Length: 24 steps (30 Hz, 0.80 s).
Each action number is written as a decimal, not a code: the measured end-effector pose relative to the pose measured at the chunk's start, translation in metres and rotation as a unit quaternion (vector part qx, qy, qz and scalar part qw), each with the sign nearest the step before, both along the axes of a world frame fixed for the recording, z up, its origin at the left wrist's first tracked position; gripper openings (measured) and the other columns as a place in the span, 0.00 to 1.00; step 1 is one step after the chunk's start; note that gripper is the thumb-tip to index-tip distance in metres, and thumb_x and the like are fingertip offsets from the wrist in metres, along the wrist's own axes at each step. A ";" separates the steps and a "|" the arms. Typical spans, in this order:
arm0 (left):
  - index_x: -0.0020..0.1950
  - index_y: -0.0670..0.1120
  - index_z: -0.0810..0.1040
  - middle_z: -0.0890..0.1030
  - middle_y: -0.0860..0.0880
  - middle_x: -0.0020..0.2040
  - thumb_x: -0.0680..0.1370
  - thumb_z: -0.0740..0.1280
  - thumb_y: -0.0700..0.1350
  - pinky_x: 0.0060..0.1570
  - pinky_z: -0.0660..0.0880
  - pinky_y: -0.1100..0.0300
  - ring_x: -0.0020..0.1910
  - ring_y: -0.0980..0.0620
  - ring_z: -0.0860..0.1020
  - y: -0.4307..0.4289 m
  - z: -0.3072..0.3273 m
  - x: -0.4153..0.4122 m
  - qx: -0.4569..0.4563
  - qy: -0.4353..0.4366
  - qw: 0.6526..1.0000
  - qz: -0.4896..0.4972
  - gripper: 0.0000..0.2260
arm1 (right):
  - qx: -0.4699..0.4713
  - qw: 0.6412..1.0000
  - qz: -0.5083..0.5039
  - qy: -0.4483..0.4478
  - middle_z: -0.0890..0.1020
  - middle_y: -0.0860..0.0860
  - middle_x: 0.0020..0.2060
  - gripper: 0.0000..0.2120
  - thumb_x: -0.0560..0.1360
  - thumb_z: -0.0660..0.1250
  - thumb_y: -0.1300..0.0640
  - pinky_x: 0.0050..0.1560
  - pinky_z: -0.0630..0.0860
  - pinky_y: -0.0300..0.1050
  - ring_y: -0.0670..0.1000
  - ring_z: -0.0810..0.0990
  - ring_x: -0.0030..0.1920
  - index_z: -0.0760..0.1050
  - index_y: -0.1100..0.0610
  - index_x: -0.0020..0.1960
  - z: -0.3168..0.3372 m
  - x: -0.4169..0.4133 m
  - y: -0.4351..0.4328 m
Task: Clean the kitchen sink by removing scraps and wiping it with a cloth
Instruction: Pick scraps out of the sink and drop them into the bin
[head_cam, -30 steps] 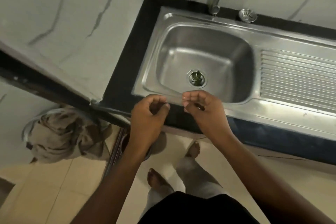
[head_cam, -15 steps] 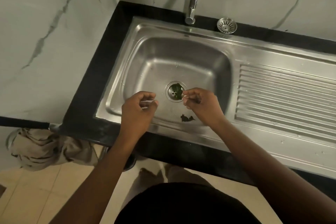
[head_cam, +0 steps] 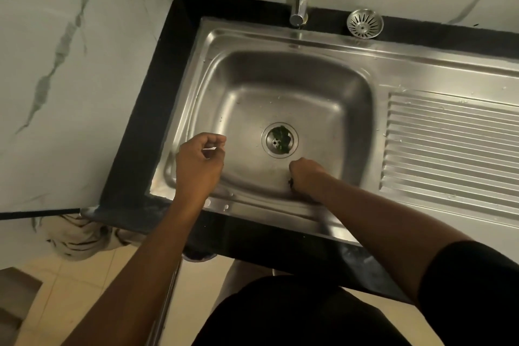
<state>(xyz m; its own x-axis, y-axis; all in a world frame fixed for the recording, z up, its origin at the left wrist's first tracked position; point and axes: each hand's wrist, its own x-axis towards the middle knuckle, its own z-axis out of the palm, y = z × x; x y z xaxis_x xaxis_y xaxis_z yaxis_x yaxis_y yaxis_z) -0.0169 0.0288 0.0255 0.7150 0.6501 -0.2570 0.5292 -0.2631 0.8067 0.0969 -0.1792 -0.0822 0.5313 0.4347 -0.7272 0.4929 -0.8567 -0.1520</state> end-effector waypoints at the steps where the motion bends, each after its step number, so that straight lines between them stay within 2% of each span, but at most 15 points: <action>1: 0.53 0.51 0.87 0.87 0.57 0.51 0.80 0.72 0.38 0.54 0.83 0.57 0.51 0.58 0.85 0.002 -0.002 0.004 0.000 0.002 1.000 -0.005 0.09 | 0.001 1.000 -0.007 -0.003 0.81 0.59 0.62 0.15 0.79 0.70 0.60 0.58 0.79 0.50 0.61 0.82 0.61 0.77 0.61 0.65 -0.004 0.000 0.002; 3: 0.54 0.50 0.86 0.87 0.58 0.51 0.80 0.71 0.37 0.54 0.82 0.59 0.51 0.59 0.85 0.007 -0.007 0.011 0.003 0.005 1.000 -0.014 0.09 | 0.010 1.000 -0.019 -0.002 0.82 0.59 0.59 0.12 0.80 0.69 0.62 0.58 0.79 0.50 0.60 0.83 0.59 0.78 0.61 0.62 -0.009 -0.001 0.005; 6: 0.54 0.50 0.86 0.86 0.60 0.49 0.80 0.71 0.37 0.52 0.81 0.63 0.50 0.62 0.84 0.012 -0.016 0.022 0.019 0.011 0.999 -0.035 0.09 | 0.024 0.999 -0.027 0.006 0.84 0.58 0.56 0.07 0.81 0.67 0.61 0.53 0.76 0.46 0.58 0.84 0.56 0.80 0.61 0.58 -0.018 -0.003 0.006; 8: 0.54 0.49 0.86 0.85 0.58 0.49 0.80 0.70 0.37 0.51 0.81 0.62 0.47 0.62 0.83 0.016 -0.024 0.030 0.025 0.023 0.998 -0.057 0.09 | 0.028 0.999 -0.023 0.011 0.84 0.59 0.56 0.07 0.81 0.67 0.61 0.52 0.75 0.47 0.59 0.84 0.56 0.80 0.60 0.57 -0.023 -0.003 0.007; 11: 0.57 0.48 0.85 0.86 0.52 0.54 0.79 0.69 0.37 0.52 0.83 0.55 0.43 0.54 0.84 0.023 -0.038 0.043 0.020 0.078 0.991 -0.104 0.10 | 0.018 0.999 -0.010 0.025 0.82 0.61 0.59 0.12 0.80 0.70 0.56 0.57 0.78 0.51 0.62 0.83 0.59 0.79 0.62 0.60 -0.027 0.003 0.011; 13: 0.60 0.48 0.84 0.85 0.50 0.60 0.79 0.70 0.38 0.57 0.82 0.54 0.51 0.50 0.85 0.027 -0.049 0.052 0.044 0.125 0.979 -0.158 0.11 | 0.027 0.999 -0.018 0.027 0.82 0.61 0.58 0.14 0.79 0.71 0.52 0.56 0.78 0.50 0.63 0.82 0.59 0.80 0.62 0.59 -0.027 0.017 0.016; 16: 0.64 0.48 0.83 0.83 0.48 0.66 0.79 0.69 0.38 0.61 0.79 0.55 0.62 0.46 0.82 0.031 -0.063 0.066 0.099 0.200 0.945 -0.238 0.15 | 0.079 0.995 -0.057 -0.017 0.84 0.61 0.57 0.10 0.79 0.68 0.55 0.52 0.78 0.48 0.62 0.83 0.56 0.80 0.57 0.59 -0.023 0.048 0.027; 18: 0.69 0.49 0.80 0.79 0.46 0.70 0.78 0.68 0.36 0.62 0.79 0.54 0.65 0.44 0.80 0.034 -0.072 0.074 0.126 0.271 0.909 -0.291 0.20 | 0.107 0.991 -0.066 -0.055 0.83 0.60 0.59 0.16 0.79 0.66 0.60 0.54 0.79 0.49 0.62 0.83 0.56 0.78 0.54 0.66 -0.022 0.065 0.035; 21: 0.71 0.46 0.78 0.77 0.43 0.70 0.77 0.68 0.33 0.63 0.78 0.51 0.66 0.41 0.79 0.040 -0.085 0.082 0.178 0.348 0.844 -0.368 0.23 | 0.091 0.992 0.016 -0.092 0.77 0.57 0.63 0.22 0.79 0.69 0.59 0.58 0.80 0.53 0.59 0.80 0.60 0.73 0.52 0.72 -0.024 0.078 0.044; 24: 0.65 0.40 0.78 0.78 0.40 0.66 0.77 0.67 0.32 0.60 0.78 0.51 0.64 0.38 0.80 0.043 -0.098 0.081 0.204 0.380 0.804 -0.410 0.17 | 0.077 0.983 0.100 -0.133 0.73 0.56 0.67 0.24 0.78 0.73 0.57 0.62 0.79 0.54 0.58 0.75 0.65 0.73 0.53 0.73 -0.030 0.077 0.047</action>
<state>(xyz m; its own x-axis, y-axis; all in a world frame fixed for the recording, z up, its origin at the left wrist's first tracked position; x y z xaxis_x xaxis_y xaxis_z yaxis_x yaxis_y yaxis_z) 0.0644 0.0721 -0.0727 0.6834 0.1822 -0.7070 0.3422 -0.9353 0.0897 0.1743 -0.1321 -0.1117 0.5863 0.6435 -0.4920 0.6889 -0.7157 -0.1151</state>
